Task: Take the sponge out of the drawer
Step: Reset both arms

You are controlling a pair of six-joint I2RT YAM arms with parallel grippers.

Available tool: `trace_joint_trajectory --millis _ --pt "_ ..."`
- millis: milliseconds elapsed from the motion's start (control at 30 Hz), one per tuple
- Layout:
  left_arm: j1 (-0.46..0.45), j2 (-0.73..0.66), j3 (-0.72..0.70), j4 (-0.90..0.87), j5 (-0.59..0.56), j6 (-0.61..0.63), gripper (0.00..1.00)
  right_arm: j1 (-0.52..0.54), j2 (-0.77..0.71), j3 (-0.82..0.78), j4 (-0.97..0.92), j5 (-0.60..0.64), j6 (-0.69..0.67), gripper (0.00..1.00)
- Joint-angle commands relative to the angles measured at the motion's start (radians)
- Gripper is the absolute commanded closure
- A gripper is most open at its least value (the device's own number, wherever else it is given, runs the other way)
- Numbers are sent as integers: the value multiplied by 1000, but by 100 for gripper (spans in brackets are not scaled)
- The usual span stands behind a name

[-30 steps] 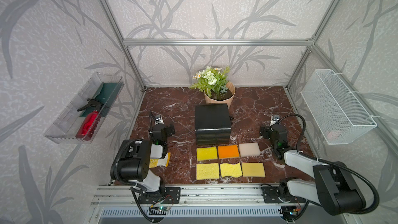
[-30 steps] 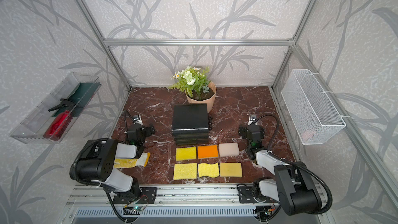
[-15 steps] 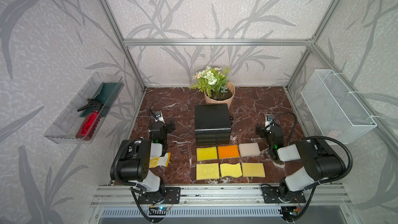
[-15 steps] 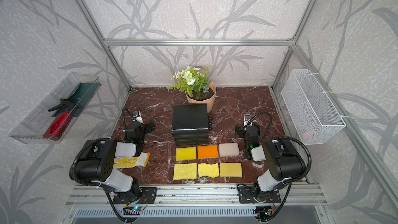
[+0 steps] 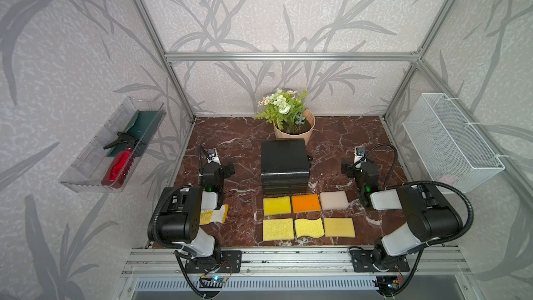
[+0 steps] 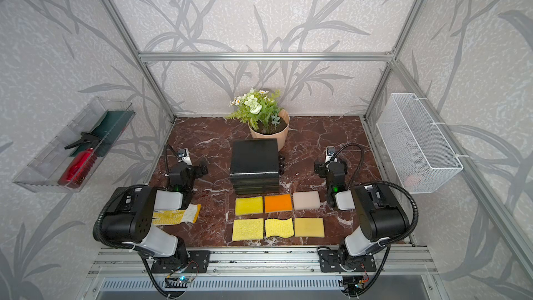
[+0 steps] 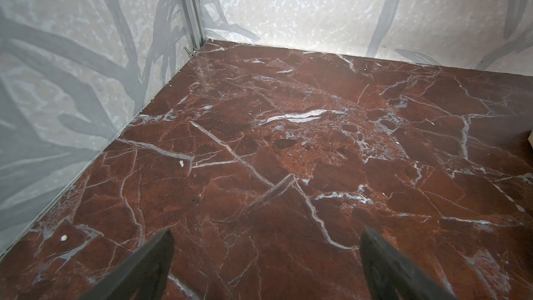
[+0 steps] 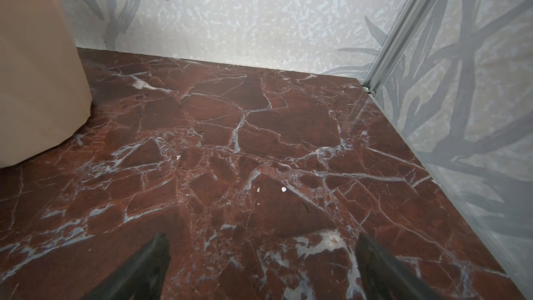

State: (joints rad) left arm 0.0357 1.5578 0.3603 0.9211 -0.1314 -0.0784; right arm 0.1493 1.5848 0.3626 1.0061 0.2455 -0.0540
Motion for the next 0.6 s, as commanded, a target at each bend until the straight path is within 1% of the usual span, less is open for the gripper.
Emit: trace_joint_trajectory --millis 0,567 --pt "3 5 8 35 3 23 1 2 10 -7 25 14 -4 1" --pt "1 4 10 30 3 25 1 2 10 -6 25 15 -5 1"
